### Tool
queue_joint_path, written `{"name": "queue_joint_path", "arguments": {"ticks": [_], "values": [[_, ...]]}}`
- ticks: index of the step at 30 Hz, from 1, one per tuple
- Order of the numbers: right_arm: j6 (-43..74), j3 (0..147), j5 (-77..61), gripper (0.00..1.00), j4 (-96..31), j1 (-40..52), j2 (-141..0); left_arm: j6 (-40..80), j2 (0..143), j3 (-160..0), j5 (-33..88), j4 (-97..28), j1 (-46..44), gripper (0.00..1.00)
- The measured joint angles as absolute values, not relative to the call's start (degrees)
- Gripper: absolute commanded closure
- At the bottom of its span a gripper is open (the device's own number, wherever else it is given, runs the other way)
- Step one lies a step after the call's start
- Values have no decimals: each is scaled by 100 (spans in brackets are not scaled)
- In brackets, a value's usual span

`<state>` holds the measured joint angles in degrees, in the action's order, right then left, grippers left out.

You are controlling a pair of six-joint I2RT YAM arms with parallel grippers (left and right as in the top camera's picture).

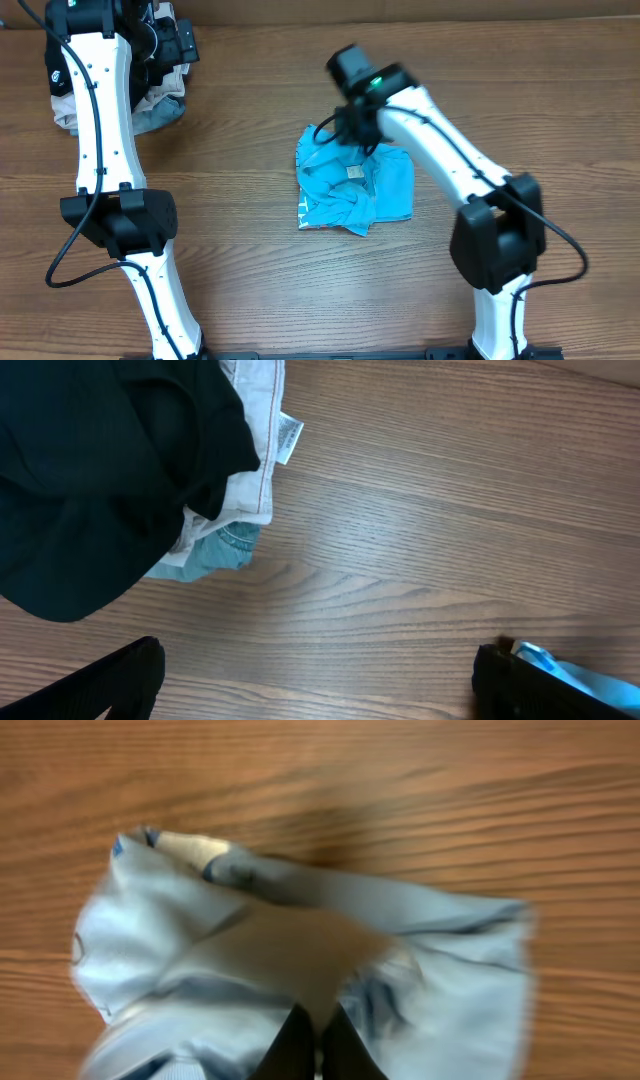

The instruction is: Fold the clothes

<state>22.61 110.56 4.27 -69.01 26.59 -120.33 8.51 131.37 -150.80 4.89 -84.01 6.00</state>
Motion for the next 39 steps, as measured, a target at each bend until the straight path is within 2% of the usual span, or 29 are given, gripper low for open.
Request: {"name": "queue_joint_path", "arguments": {"ticks": [7,8,9,10,11,12,16,21,25,30,32,34,35,36,37,39], "values": [[1813,11356,314,96,-6963,1374,-11566,843,13137,-15080,464,-8403,600,0],[1782,11345,316,90,-6960,1175,-11611,843,13137,-15080,464,-8403,600,0],[1763,11314,322,52,-6956,1000,-11666,840,13137,-15080,464,-8403,600,0],[1734,11266,322,30,-6956,816,-11743,838,13137,-15080,464,-8403,600,0],[1699,11190,322,25,-6980,543,-11885,836,13137,-15080,464,-8403,600,0],[1667,11166,242,24,-7032,423,-11957,821,13137,-15080,462,-8405,600,0],[1555,11139,-224,26,-7275,226,-11992,770,13137,-15080,447,-8405,600,0],[1498,11126,-1033,30,-8217,353,-11952,751,13137,-15080,447,-8409,600,0],[1498,10868,-1229,32,-8359,1000,-11876,751,13137,-15080,447,-8412,600,0],[1527,10272,-1291,36,-7872,1920,-11856,749,13137,-15080,447,-8420,600,0],[1656,10060,-1164,43,-7762,2134,-11854,749,13137,-15080,445,-8425,600,0],[1887,9839,-880,54,-7758,2296,-11854,746,13137,-15080,445,-8431,600,0],[1977,9754,-740,69,-7773,2335,-11854,746,13137,-15080,445,-8449,600,0],[2040,9725,-672,79,-7802,2340,-11854,746,13137,-15080,445,-8462,600,0],[2095,9710,-576,94,-7830,2333,-11854,746,13137,-15080,445,-8479,600,0],[2171,9710,-489,96,-7867,2324,-11854,744,13137,-15080,445,-8495,600,0]]}}
